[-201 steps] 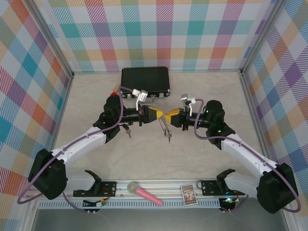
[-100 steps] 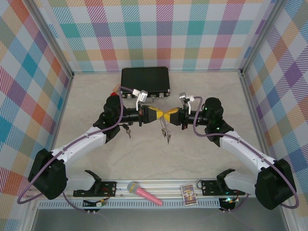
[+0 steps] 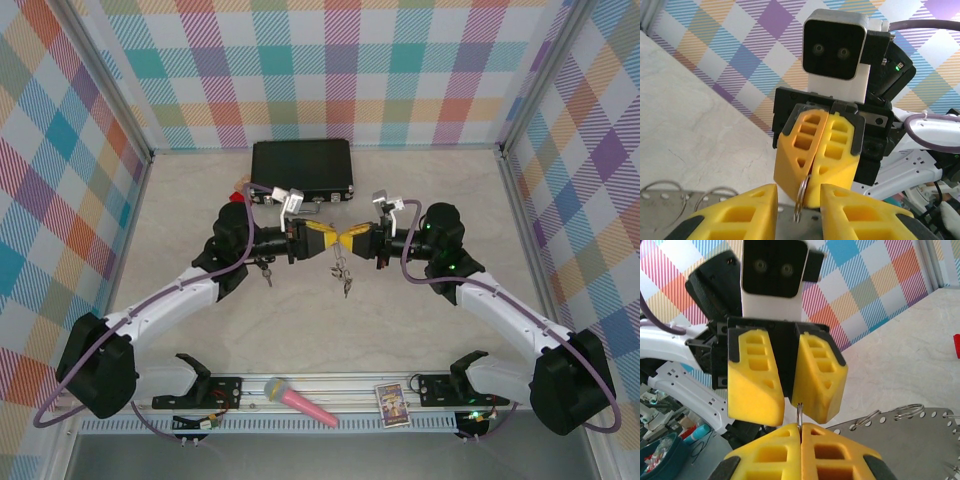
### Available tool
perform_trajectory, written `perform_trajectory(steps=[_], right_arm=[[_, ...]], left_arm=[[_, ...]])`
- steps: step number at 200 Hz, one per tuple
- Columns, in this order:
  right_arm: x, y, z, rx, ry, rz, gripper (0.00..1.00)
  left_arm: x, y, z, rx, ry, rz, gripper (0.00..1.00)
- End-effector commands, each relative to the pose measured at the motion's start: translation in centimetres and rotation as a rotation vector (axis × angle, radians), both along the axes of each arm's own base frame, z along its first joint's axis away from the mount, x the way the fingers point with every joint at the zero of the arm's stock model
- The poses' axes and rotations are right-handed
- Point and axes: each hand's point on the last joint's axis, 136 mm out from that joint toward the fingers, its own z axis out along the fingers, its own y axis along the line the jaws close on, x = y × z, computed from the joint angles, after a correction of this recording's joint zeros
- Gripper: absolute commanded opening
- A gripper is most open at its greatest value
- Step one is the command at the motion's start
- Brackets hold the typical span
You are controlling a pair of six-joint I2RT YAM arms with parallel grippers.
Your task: Put the keys on the keyring
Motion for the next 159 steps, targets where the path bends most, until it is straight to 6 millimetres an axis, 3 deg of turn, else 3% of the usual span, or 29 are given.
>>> perform_trajectory(steps=[1,159], right_arm=[[0.34,0.04,1.39,0.043,-0.044,-0.012,0.0],[-0.18,0.42,1.43,0.05,-0.027,0.044,0.0]], left_arm=[[-0.04,0.73,1.65,-0.059,-0.057,0.043,0.27],[-0.13,0.08,1.59,-0.052,-0.057,0.001,0.2]])
